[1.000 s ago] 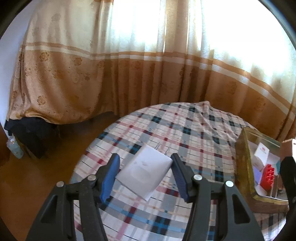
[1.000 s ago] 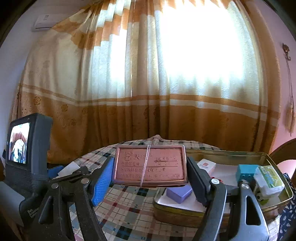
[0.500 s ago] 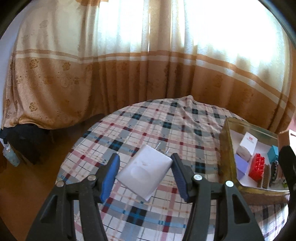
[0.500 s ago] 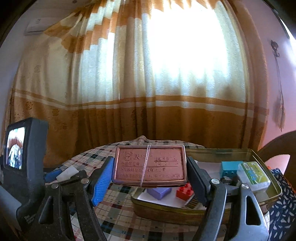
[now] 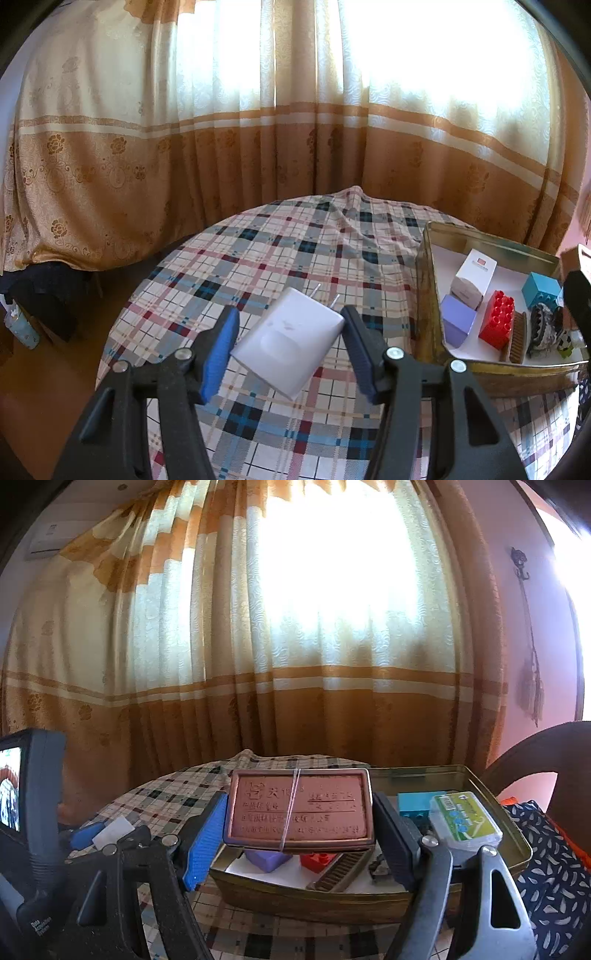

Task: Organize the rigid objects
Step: 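Carry the white charger with the left tool while the right tool carries the copper bar to the tray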

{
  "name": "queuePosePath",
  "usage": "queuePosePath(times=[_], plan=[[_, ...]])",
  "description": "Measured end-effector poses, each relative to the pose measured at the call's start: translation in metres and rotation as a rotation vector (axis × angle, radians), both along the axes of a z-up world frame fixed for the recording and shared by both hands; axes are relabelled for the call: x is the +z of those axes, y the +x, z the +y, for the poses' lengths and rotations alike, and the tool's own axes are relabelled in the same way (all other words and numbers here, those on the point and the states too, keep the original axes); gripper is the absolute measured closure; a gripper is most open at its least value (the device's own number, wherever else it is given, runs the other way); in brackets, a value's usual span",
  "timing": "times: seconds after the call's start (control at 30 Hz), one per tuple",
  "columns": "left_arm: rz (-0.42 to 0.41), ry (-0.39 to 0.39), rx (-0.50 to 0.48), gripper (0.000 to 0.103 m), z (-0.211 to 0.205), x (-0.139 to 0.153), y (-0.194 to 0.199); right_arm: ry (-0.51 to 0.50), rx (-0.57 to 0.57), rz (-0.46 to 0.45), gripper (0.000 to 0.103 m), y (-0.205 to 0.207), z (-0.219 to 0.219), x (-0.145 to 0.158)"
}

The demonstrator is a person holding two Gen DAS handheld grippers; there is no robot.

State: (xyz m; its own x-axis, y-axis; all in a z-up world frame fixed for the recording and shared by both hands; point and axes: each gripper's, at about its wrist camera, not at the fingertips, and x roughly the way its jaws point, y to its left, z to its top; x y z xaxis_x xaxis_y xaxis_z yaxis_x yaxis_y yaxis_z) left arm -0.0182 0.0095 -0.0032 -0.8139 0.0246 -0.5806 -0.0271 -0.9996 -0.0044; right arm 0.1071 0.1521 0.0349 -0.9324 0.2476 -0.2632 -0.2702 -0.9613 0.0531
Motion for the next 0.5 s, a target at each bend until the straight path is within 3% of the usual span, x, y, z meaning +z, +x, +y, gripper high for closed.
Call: queuePosePath(times=[0.5], plan=[[-0.003, 0.000, -0.028, 0.046, 0.011, 0.001, 0.002, -0.012, -0.053, -0.004, 0.025, 0.009, 0.019, 0.001]])
